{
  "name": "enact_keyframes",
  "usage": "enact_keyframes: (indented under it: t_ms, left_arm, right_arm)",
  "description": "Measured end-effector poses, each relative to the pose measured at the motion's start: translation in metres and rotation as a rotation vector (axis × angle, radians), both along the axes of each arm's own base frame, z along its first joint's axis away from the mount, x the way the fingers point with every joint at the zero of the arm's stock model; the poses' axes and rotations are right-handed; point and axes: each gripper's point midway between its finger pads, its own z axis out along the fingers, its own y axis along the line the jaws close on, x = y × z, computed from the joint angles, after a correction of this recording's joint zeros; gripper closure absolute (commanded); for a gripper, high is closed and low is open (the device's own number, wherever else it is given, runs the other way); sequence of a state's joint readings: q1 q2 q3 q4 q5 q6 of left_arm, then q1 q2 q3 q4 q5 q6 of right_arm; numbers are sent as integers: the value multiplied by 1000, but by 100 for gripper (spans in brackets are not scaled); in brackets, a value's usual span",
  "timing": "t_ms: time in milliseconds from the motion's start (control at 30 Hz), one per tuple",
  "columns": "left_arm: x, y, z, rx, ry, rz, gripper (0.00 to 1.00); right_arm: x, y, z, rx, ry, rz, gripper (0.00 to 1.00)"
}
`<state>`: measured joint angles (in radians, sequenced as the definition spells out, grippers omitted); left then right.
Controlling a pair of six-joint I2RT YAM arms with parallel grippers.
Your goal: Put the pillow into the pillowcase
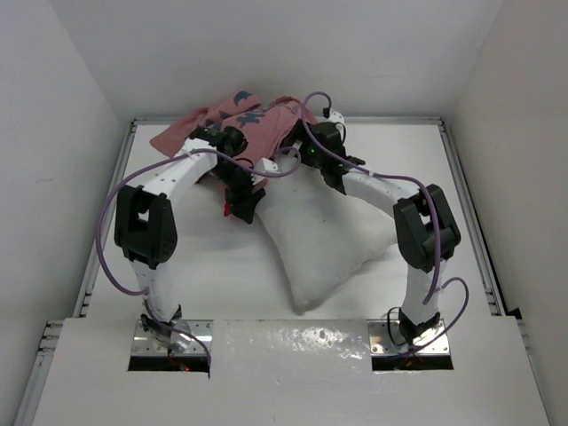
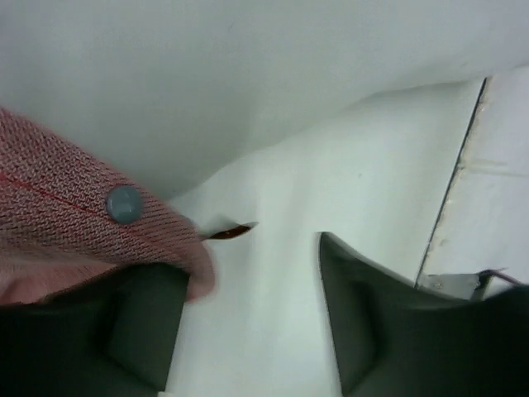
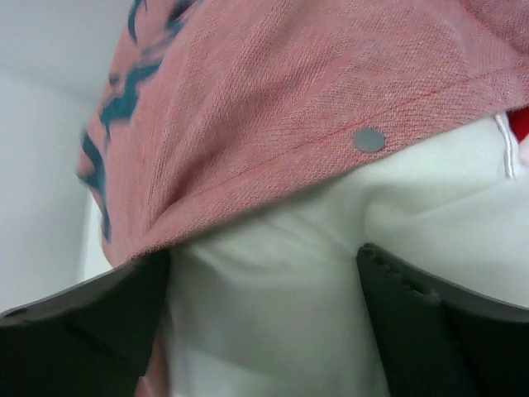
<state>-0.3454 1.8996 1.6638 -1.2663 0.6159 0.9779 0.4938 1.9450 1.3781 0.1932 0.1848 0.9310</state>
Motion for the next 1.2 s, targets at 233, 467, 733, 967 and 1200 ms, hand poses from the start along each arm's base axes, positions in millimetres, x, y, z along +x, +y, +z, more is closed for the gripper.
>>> enact_keyframes:
  t_ms: [233,467,733,967,1200]
  left_arm:
    - [51,-8,73,-59,-189,101,16]
    - [146,-64,157,-302,-475,338,20]
    - [206,-122,46,-151,-465,491,27]
    - [235,-111,49,-126,-567,644,87]
    - [239,-104,49,-105,-572,691,100]
  right_arm:
    - [-35,-38,35,-274,-64,136,1]
    - [-28,-82,94,-429,-134,239,57]
    - [-34,-108,41,-441,-10,381,1]
    - [-64,-86,-36,-390,107,537,1]
    - [-67,-66,-59,-243,65,590,53]
